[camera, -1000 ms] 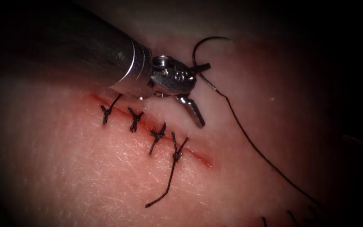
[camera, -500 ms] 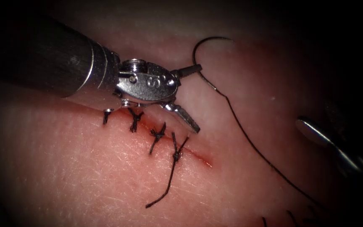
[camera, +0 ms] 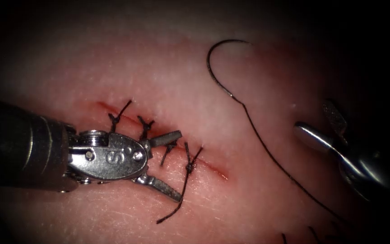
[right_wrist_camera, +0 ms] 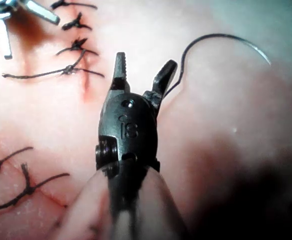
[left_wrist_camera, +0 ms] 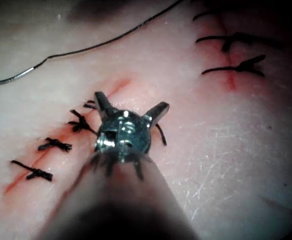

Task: Wound Closure
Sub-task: Grab the short tail with the left gripper

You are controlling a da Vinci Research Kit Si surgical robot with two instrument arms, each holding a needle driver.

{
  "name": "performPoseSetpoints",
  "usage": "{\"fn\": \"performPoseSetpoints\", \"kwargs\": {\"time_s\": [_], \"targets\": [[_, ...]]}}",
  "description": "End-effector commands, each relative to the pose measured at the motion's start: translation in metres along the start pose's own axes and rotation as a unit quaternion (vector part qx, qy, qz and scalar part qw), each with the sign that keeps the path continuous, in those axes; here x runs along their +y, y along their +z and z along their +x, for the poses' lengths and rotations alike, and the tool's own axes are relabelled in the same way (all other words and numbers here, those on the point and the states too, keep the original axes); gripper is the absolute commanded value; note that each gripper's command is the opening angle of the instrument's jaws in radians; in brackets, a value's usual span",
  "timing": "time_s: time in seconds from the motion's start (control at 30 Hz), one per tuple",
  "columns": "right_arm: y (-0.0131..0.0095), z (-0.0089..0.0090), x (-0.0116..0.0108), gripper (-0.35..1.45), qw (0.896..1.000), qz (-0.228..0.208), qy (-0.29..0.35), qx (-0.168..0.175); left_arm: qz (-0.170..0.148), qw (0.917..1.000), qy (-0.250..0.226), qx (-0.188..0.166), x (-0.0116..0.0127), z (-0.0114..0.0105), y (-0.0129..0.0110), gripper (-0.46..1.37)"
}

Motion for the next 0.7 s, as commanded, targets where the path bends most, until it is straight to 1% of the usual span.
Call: {"fn": "performPoseSetpoints", "kwargs": {"time_s": [0.03, 0.17, 0.2, 0.27, 0.33, 0.4, 0.43, 0.47, 0.57, 0.7], "targets": [[0.0001, 0.0000, -0.0002, 1.22, 1.000, 0.002, 0.000, -0.002, 0.006, 0.9999, -0.002, -0.012, 0.0007, -0.0003, 0.0003, 0.80], [0.0002, 0.0000, -0.0004, 1.23, 1.000, 0.001, -0.002, -0.006, 0.010, 0.9993, -0.005, -0.037, 0.0021, -0.0013, 0.0007, 0.82], [0.0002, 0.0000, -0.0005, 1.23, 1.000, 0.001, -0.002, -0.006, 0.010, 0.9990, -0.003, -0.044, 0.0024, -0.0016, 0.0008, 0.85], [0.0002, 0.0000, -0.0005, 1.23, 1.000, 0.001, -0.002, -0.006, 0.012, 0.9981, 0.002, -0.060, 0.0029, -0.0024, 0.0010, 0.98], [0.0003, 0.0000, -0.0006, 1.23, 1.000, 0.001, -0.002, -0.006, 0.015, 0.9978, 0.000, -0.064, 0.0030, -0.0028, 0.0011, 0.98], [0.0003, -0.0001, -0.0006, 1.23, 1.000, 0.001, -0.002, -0.006, 0.027, 0.9973, -0.003, -0.068, 0.0031, -0.0034, 0.0014, 0.88], [0.0003, -0.0001, -0.0007, 1.23, 1.000, 0.000, -0.002, -0.006, 0.036, 0.9968, -0.003, -0.071, 0.0031, -0.0036, 0.0015, 0.74], [0.0004, -0.0002, -0.0009, 1.24, 1.000, 0.000, -0.002, -0.007, 0.044, 0.9961, -0.006, -0.076, 0.0032, -0.0043, 0.0019, 0.68], [0.0005, -0.0003, -0.0012, 1.26, 1.000, -0.001, -0.002, -0.006, 0.046, 0.9953, -0.006, -0.085, 0.0035, -0.0049, 0.0023, 0.68], [0.0006, -0.0003, -0.0016, 1.26, 1.000, -0.001, -0.005, -0.010, 0.047, 0.9950, -0.008, -0.088, 0.0036, -0.0052, 0.0025, 0.62]]}}
